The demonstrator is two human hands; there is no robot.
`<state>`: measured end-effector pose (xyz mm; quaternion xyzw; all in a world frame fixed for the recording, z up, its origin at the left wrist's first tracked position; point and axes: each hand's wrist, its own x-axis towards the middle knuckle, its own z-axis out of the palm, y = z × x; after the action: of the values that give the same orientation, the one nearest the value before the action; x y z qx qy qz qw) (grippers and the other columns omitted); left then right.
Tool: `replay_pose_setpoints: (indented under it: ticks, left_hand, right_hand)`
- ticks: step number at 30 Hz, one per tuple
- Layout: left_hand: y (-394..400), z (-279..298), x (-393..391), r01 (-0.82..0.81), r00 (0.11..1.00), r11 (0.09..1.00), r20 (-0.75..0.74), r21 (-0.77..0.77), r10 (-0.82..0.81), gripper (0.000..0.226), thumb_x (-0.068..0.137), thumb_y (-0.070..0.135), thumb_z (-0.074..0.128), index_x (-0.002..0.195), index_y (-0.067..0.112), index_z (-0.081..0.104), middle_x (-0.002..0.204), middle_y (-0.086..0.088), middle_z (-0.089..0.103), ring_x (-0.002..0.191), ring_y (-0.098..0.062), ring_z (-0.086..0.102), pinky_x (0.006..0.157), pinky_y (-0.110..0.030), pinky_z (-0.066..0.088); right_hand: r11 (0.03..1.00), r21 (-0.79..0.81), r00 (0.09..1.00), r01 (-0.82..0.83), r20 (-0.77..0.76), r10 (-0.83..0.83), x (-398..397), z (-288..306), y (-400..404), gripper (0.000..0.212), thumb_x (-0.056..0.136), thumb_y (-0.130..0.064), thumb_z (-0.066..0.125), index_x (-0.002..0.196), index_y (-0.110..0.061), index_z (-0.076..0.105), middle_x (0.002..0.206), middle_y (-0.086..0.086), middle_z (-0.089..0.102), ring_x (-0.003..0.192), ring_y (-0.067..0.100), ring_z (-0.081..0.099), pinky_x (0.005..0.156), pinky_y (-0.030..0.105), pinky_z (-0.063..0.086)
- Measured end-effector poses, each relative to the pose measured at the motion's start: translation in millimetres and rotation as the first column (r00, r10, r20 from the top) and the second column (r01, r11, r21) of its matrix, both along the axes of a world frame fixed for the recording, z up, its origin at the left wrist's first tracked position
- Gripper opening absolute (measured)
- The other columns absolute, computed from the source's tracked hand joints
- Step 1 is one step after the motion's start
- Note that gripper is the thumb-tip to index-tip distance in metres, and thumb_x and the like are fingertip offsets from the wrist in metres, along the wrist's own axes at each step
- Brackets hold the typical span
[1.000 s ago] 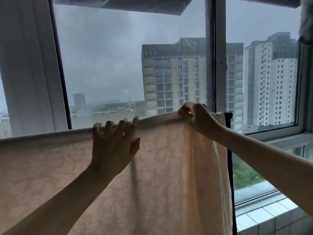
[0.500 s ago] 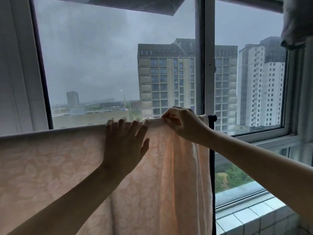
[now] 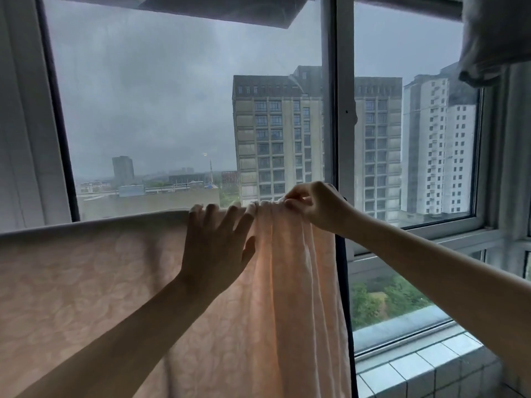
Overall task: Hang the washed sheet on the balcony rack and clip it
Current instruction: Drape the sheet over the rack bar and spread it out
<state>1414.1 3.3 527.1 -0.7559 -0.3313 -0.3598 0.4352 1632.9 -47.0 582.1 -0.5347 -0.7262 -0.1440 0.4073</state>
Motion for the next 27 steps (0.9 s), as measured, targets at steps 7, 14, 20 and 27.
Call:
replay_pose_setpoints:
  ticks: [7,14,20,27]
  left_hand:
    - [-6,-1,12,0.004,1.000,1.000,0.019,0.020,-0.005,0.047,0.090,0.041,0.049,0.126,0.011,0.054,0.122,-0.011,0.061,0.097,-0.035,0.058,0.087,-0.049,0.040]
    - [-11,3,22,-0.014,1.000,0.999,-0.002,-0.033,0.014,0.048,0.089,0.041,0.045,0.128,0.014,0.053,0.120,-0.008,0.061,0.095,-0.034,0.058,0.083,-0.046,0.040]
    - [-16,12,58,0.007,0.998,0.993,-0.060,-0.117,-0.014,0.056,0.086,0.048,0.050,0.135,0.021,0.049,0.120,-0.004,0.062,0.095,-0.032,0.061,0.080,-0.044,0.043]
    - [-15,12,84,-0.025,0.998,0.992,-0.066,-0.126,0.017,0.064,0.084,0.057,0.045,0.139,0.024,0.044,0.125,-0.002,0.060,0.100,-0.034,0.059,0.082,-0.047,0.042]
  right_hand:
    - [0.983,0.107,0.988,0.149,-0.057,-0.144,18,7,0,0.014,0.095,-0.014,0.055,0.099,-0.007,0.066,0.092,0.006,0.069,0.083,0.016,0.065,0.082,0.028,0.053]
    - [0.925,0.152,0.933,0.348,-0.150,-0.326,80,8,-14,0.015,0.094,-0.015,0.057,0.096,-0.007,0.069,0.092,0.012,0.071,0.087,0.026,0.064,0.073,0.023,0.039]
    - [0.927,0.131,0.932,0.352,-0.142,-0.334,106,-5,-14,0.013,0.094,-0.014,0.057,0.093,-0.008,0.069,0.088,0.011,0.070,0.082,0.023,0.062,0.070,0.024,0.039]
    - [0.945,0.041,0.941,0.324,-0.117,-0.317,125,-27,-11,0.016,0.095,-0.020,0.055,0.094,-0.011,0.068,0.090,0.012,0.070,0.088,0.028,0.062,0.077,0.038,0.051]
